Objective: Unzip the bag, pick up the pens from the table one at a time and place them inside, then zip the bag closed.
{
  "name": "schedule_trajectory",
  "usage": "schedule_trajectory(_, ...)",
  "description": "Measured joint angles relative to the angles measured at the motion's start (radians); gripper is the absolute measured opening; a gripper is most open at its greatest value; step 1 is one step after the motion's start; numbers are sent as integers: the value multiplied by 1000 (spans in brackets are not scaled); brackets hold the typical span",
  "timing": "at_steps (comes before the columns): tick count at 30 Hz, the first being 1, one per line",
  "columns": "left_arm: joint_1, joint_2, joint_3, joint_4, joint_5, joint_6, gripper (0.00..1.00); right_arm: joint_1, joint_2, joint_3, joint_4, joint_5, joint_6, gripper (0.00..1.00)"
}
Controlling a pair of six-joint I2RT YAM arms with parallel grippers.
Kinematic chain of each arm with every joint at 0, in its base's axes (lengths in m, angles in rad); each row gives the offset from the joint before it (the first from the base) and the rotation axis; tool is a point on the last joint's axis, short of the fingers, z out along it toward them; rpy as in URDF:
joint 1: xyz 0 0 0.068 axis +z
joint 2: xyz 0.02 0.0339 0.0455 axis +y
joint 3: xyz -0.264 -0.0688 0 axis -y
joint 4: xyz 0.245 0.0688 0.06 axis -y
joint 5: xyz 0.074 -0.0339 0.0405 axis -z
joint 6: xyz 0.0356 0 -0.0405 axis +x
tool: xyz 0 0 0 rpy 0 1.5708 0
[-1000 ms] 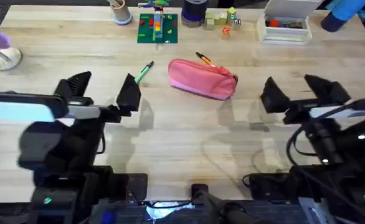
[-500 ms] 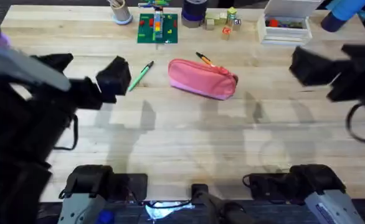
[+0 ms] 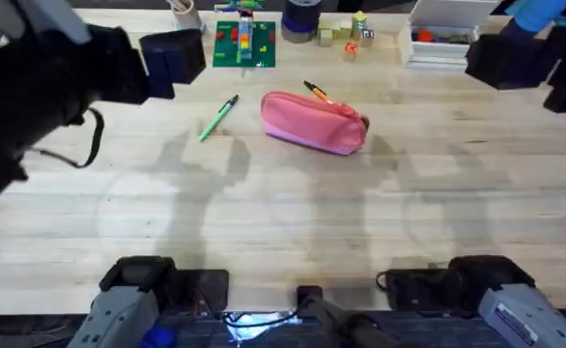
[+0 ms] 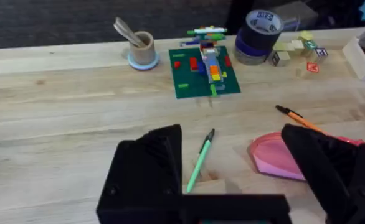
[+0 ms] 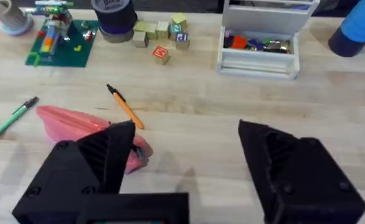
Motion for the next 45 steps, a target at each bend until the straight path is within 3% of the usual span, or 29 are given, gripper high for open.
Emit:
schedule_trajectory(8,0,110,9,0,52,1,993,0,4,0,-4,0,0,995)
schedule_trajectory(12,0,127,10,4,90,41,993,0,4,0,-4,0,0,996)
schedule_trajectory(14,0,133,10,5,123,105,993,0,4,0,-4,0,0,995)
schedule_trajectory(17,0,143,10,4,202,256,993,0,4,0,-4,0,0,996)
schedule_trajectory(22,0,164,10,0,340,578,993,0,4,0,-4,0,0,996)
schedule_trajectory(26,0,187,10,0,402,806,993,0,4,0,-4,0,0,996)
schedule_trajectory(29,0,209,10,9,428,927,993,0,4,0,-4,0,0,996)
schedule_trajectory(35,0,254,10,24,451,1039,992,0,4,0,-4,0,0,996)
schedule_trajectory(45,0,260,10,46,460,1074,993,0,4,0,-4,0,0,996)
